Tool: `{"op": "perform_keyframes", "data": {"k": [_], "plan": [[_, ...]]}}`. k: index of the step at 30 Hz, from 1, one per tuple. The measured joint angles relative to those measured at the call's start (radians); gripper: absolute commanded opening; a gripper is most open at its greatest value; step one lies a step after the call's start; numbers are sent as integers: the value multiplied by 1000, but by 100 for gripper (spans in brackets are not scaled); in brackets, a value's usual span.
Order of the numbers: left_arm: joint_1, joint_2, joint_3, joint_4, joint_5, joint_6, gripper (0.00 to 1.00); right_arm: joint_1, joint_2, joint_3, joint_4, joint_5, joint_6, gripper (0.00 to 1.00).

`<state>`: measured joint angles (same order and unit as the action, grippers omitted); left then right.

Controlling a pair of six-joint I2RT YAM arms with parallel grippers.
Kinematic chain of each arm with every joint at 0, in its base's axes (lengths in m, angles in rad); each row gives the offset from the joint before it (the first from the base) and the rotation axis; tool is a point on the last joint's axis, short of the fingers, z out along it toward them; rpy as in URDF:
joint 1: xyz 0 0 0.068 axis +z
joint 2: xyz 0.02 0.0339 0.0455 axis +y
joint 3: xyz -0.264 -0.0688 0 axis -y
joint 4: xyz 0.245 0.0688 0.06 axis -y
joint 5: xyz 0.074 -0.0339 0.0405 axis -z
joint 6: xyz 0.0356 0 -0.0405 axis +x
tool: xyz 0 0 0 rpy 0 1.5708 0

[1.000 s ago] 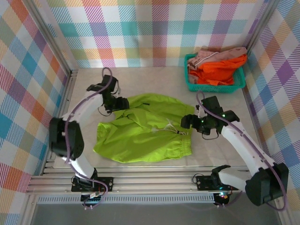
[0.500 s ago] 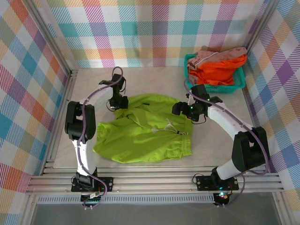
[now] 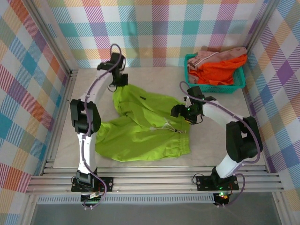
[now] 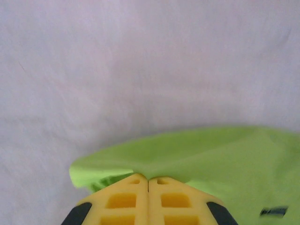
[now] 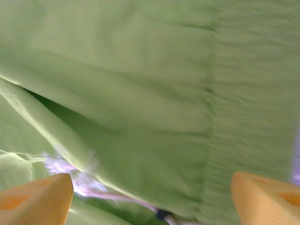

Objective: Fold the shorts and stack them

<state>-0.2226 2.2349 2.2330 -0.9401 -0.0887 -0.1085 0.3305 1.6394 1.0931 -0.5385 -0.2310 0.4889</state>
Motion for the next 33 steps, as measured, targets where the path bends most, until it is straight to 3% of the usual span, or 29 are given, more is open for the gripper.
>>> {"op": "perform_keyframes", "data": {"k": [2, 3, 7, 12, 17, 22, 26, 33], "plan": [[24, 73, 153, -8, -6, 4, 49, 0, 0, 0, 0, 8, 0, 87], [40, 118, 231, -16, -7, 2, 60, 0, 0, 0, 0, 11, -1, 87], [98, 242, 396, -55, 29, 2, 76, 0, -4, 3, 0, 14, -4, 88], [129, 151, 270, -80, 49, 6, 97, 0, -8, 41, 16, -9, -3, 89], [126, -243, -220, 8, 117, -37, 100, 21, 27, 164, 33, -33, -2, 90], [126, -590, -651, 199, 240, -140, 100, 57, 212, 409, 75, -57, 8, 91], [127, -605, -877, 331, 275, -196, 100, 66, 400, 615, 77, -73, 24, 91], [128, -449, -969, 449, 290, -230, 100, 66, 657, 862, 30, -80, 30, 91]]}}
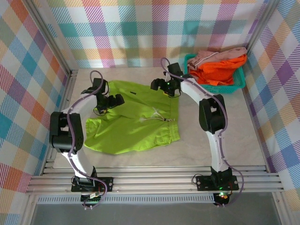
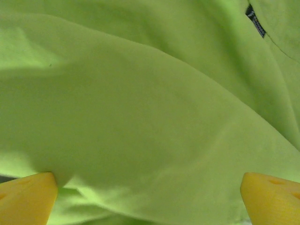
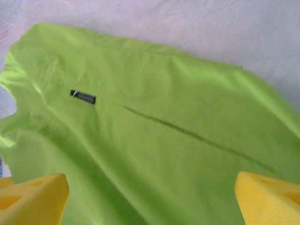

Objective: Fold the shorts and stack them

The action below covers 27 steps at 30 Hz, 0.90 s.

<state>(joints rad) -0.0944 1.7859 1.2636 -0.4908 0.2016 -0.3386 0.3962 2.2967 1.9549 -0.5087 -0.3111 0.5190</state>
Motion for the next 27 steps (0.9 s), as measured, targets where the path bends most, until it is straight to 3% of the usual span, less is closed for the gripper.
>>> {"op": "perform_keyframes", "data": {"k": [11, 18, 23, 27], "plan": [[6, 53, -103, 138, -1, -30, 100, -4, 175, 187, -88, 20, 4, 91], [6, -5, -218, 238, 1, -61, 100, -22, 242, 288, -119, 42, 8, 91], [6, -33, -236, 244, 23, -76, 100, -43, 317, 426, -156, 41, 12, 92], [6, -128, -220, 155, 14, -89, 100, -45, 372, 539, -171, 37, 11, 93]]}}
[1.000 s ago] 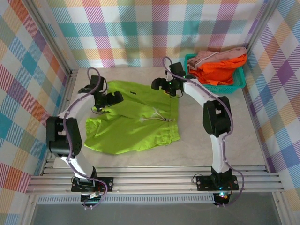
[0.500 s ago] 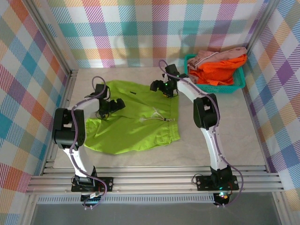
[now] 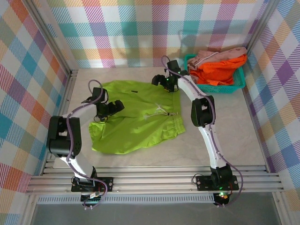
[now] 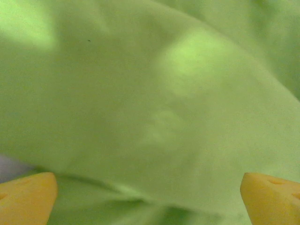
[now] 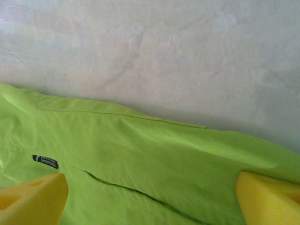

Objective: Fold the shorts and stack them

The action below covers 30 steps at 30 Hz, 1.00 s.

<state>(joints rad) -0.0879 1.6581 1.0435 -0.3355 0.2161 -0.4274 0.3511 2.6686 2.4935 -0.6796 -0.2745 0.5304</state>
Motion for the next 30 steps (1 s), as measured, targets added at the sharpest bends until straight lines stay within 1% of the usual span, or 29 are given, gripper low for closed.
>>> {"op": "perform_keyframes", "data": {"k": [4, 6, 8, 10, 13, 16, 19, 22, 25, 29, 30], "plan": [[3, -183, 49, -105, -37, -23, 100, -5, -21, 14, 2, -18, -5, 93], [6, -298, 50, -161, -57, -51, 100, -5, -72, -38, 5, -26, -16, 93], [7, -413, 23, -206, -70, -85, 100, -3, -172, -154, 19, -35, -27, 93], [7, -512, -32, -251, -76, -121, 100, 3, -327, -330, 77, -45, -33, 94], [7, -587, -144, -325, -92, -164, 100, 16, -553, -556, 151, -65, -33, 94], [8, -598, -241, -384, -135, -188, 99, 35, -741, -750, 251, -83, -28, 94], [11, -592, -276, -420, -177, -192, 97, 49, -846, -916, 314, -95, -23, 94], [49, -544, -264, -399, -202, -185, 93, 61, -880, -1077, 373, -104, -14, 94], [101, -458, -253, -326, -202, -176, 88, 61, -880, -1227, 397, -105, 6, 93], [128, -354, -242, -222, -174, -163, 78, 61, -905, -1382, 422, -105, 47, 94], [129, -330, -238, -196, -168, -159, 74, 61, -922, -1411, 431, -106, 60, 93]]}}
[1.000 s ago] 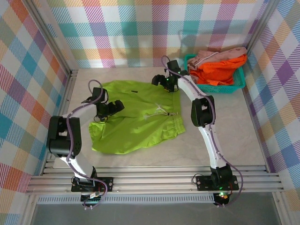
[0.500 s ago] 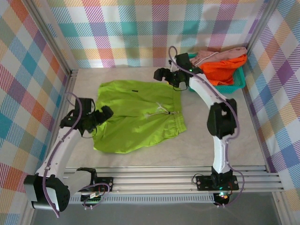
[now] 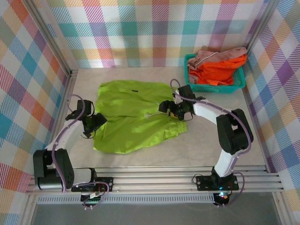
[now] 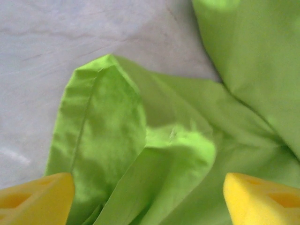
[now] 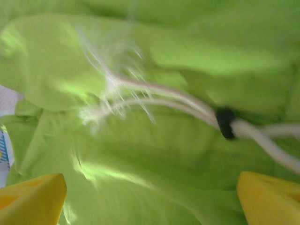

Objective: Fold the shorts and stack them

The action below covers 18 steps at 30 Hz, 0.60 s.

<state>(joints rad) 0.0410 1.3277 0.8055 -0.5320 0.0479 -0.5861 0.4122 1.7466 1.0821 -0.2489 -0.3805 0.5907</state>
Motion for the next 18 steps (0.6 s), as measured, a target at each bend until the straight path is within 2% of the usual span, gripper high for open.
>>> {"op": "perform_keyframes", "data": {"k": [9, 16, 18], "plan": [[0, 180, 44, 164, 41, 26, 48, 8, -147, -143, 69, -14, 80, 94], [3, 257, 61, 196, 40, 41, 8, 8, -151, -191, 72, -9, 91, 94], [14, 278, 85, 195, 42, 43, 1, 8, -151, -192, 72, -4, 99, 94]]}}
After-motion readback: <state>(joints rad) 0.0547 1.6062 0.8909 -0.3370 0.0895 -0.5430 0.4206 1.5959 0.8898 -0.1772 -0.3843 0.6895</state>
